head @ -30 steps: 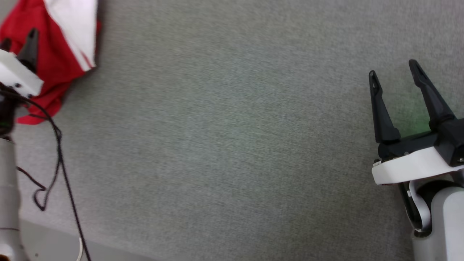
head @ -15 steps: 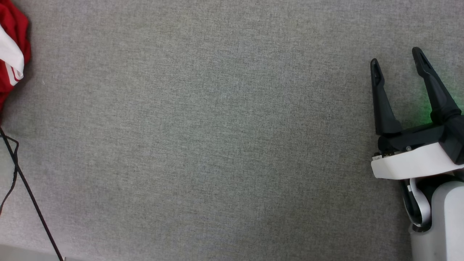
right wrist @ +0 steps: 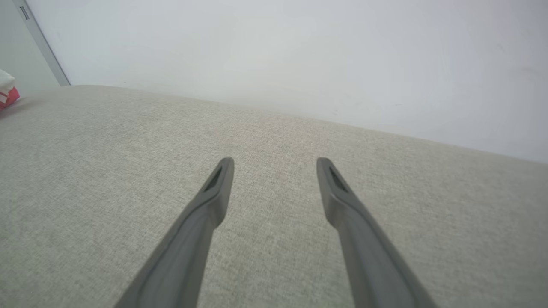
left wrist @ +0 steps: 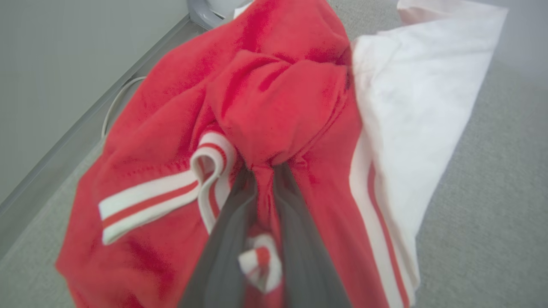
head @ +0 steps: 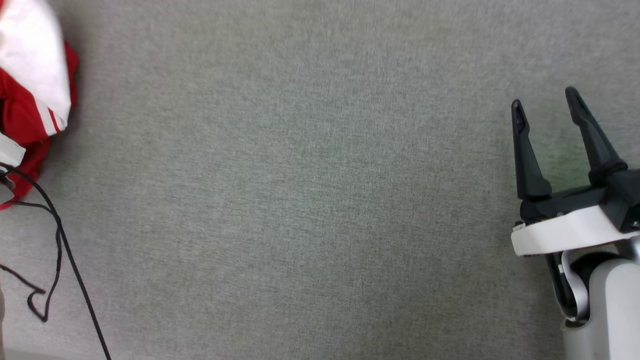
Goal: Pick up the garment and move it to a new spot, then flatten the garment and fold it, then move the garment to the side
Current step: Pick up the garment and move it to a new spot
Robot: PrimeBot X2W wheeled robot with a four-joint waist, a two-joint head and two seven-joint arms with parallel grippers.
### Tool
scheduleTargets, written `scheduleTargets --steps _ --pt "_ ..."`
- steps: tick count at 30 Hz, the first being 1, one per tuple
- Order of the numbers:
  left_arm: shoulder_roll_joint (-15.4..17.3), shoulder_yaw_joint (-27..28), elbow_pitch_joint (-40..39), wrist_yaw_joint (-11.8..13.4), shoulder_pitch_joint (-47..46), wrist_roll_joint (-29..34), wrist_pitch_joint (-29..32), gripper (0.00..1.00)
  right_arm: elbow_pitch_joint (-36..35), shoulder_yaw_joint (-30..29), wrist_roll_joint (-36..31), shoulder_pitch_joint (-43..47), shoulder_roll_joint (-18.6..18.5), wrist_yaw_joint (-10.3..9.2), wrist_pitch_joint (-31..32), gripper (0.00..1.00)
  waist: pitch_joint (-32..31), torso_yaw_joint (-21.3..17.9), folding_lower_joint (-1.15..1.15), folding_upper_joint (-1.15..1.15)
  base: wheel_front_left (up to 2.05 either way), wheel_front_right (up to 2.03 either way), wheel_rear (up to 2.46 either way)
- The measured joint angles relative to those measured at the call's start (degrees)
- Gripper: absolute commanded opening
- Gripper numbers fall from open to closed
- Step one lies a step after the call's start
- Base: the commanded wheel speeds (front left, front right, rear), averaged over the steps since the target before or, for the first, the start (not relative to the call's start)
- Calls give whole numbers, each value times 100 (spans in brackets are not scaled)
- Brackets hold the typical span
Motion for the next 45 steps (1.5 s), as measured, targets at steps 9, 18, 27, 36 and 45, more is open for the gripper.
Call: scheduleTargets --steps 9,18,27,36,45 --pt "-199 -255 -255 -34 571 538 -1936 0 394 -204 232 377 58 0 -193 100 -940 -101 0 0 0 0 0" --pt "-630 -565 -411 70 1096 835 -2708 0 634 -427 623 951 68 0 -259 100 -1878 -325 -1 0 0 0 0" --pt "-894 -975 -1240 107 1667 1062 -2751 0 579 -468 780 1273 74 0 -177 100 -2406 -851 -2 0 0 0 0" --pt "-1667 -2059 -2666 20 2381 1171 -1997 0 575 -553 925 1415 73 0 -125 100 -2531 -1683 -1 0 0 0 0" --pt "-2141 -3446 -3222 -100 2903 1201 -1322 0 544 -509 1066 1406 73 0 -153 100 -2164 -2086 -1 0 0 0 0"
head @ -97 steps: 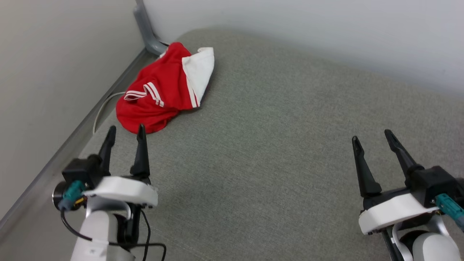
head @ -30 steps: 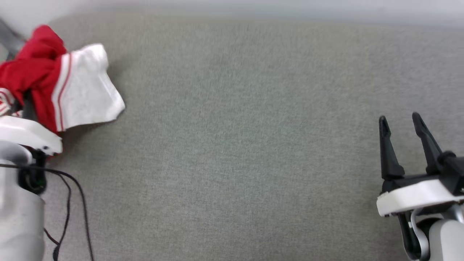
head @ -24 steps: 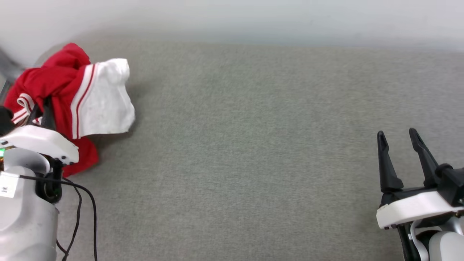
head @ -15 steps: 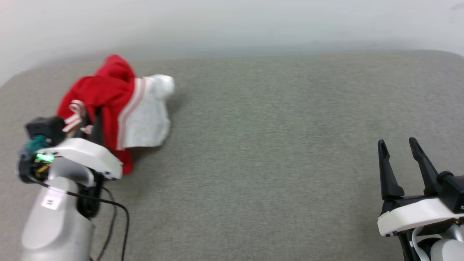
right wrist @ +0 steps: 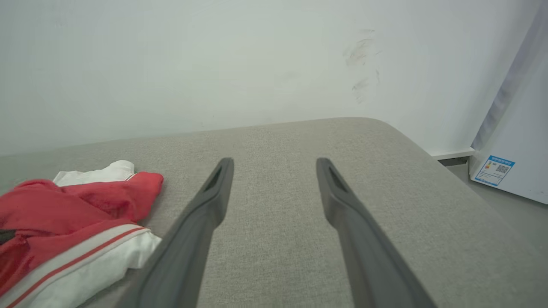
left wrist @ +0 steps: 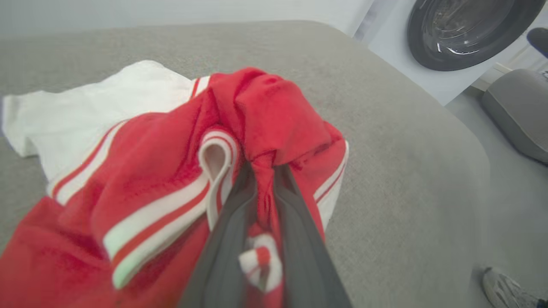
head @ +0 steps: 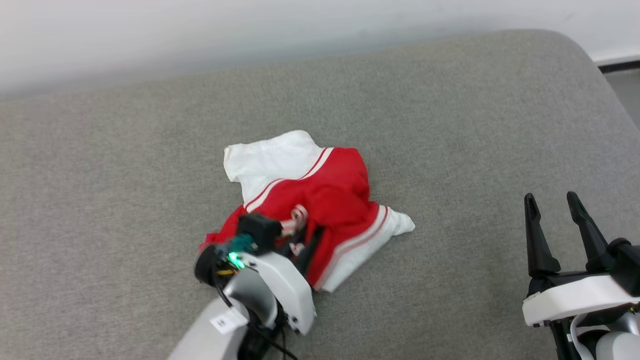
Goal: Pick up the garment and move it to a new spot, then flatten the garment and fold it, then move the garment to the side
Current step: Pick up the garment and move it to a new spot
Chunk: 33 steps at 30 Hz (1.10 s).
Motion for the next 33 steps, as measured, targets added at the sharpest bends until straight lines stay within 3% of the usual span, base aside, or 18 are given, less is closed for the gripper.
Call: scheduleTargets --steps 6,7,8,9,14,21,33 --pt "-53 -489 212 -25 268 -53 49 3 67 -2 26 -48 0 0 -52 100 238 15 1 0 0 0 0" --pt "-75 -533 227 -25 283 -90 19 30 69 -9 23 -50 -1 0 -52 100 242 48 1 0 0 0 0" --pt "-81 -575 237 -26 283 -87 -20 82 69 -2 13 -52 1 0 -49 100 242 81 1 0 0 0 0" --pt "-87 -610 253 -26 283 -87 -62 100 69 5 -5 -52 1 0 -46 100 237 116 1 0 0 0 0" --pt "-98 -687 175 -27 260 66 -570 100 53 -7 -90 -55 1 0 31 100 110 299 1 0 0 0 0" --pt "-115 -555 -105 187 271 215 -1390 100 13 2 -162 104 2 0 215 100 -260 561 0 0 0 0 0" --pt "133 281 -466 878 656 318 -1818 100 -118 113 -213 463 1 0 527 100 -747 848 0 0 0 0 0"
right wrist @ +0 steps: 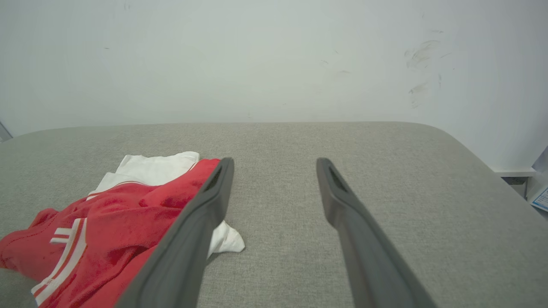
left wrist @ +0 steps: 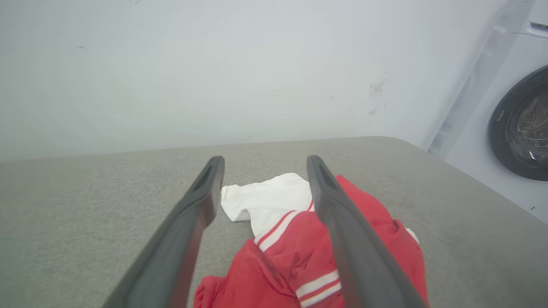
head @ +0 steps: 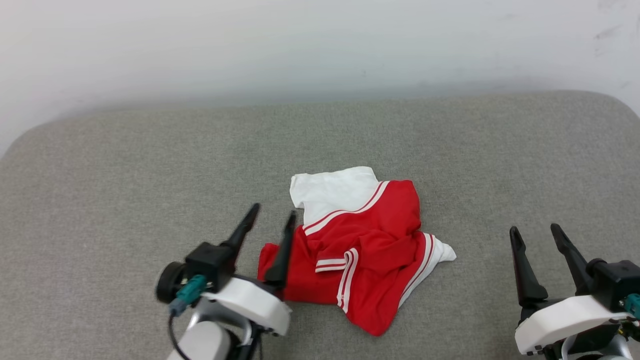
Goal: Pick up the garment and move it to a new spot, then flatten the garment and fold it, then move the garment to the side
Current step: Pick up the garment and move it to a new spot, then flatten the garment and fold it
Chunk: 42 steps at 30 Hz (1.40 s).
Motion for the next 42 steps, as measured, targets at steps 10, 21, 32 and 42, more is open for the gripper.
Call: scheduleTargets --steps 10,21,32,42 --pt "450 892 -222 403 716 98 -18 100 -66 111 0 253 0 0 113 100 -290 78 -1 0 0 0 0" --pt "544 1046 -361 443 1124 143 -20 100 -135 74 9 402 1 0 189 100 -429 72 0 0 0 0 0" --pt "587 889 -280 323 790 141 289 100 -141 55 37 382 1 0 200 100 -279 45 -1 0 0 0 0" --pt "534 545 218 -256 -640 -137 1373 100 -102 165 65 98 1 0 155 100 164 -53 0 0 0 0 0"
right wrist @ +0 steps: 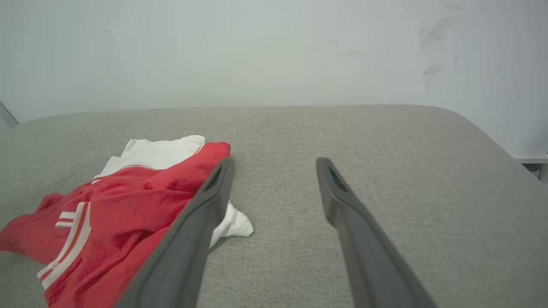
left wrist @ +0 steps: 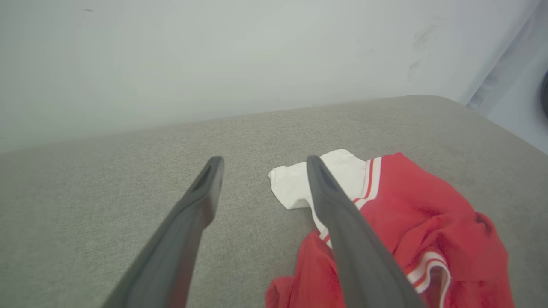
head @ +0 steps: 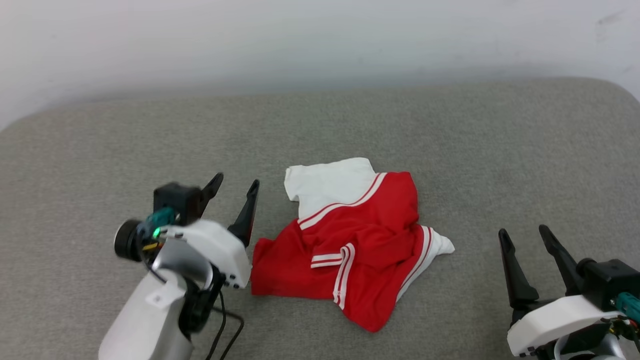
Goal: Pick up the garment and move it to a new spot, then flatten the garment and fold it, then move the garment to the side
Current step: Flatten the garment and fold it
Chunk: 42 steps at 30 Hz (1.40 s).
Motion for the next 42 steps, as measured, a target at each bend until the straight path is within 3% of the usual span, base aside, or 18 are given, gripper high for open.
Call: scheduleTargets --steps 12,23,24,26,33,42 --pt "90 -501 1389 -556 -1633 -497 2115 100 354 43 245 -381 0 -1 -250 100 749 -554 1 0 0 0 0" --pt "113 -1474 2369 -648 -2381 -600 3228 100 645 115 350 -620 -1 0 -455 100 1140 -836 0 0 0 0 0" --pt "108 -1572 2412 -647 -2437 -650 3289 48 655 129 355 -634 -1 -1 -456 100 1152 -836 0 0 0 0 0" --pt "105 -1737 2482 -646 -2516 -719 3343 0 697 154 380 -655 0 -1 -464 100 1171 -835 0 0 0 0 0" --pt "102 -1918 2722 -658 -2600 -641 2515 0 799 165 441 -695 0 0 -505 100 1146 -771 1 0 0 0 0" --pt "377 -1772 2210 -289 -2531 -374 1336 0 878 43 446 -599 1 0 -453 100 808 -543 1 0 0 0 0"
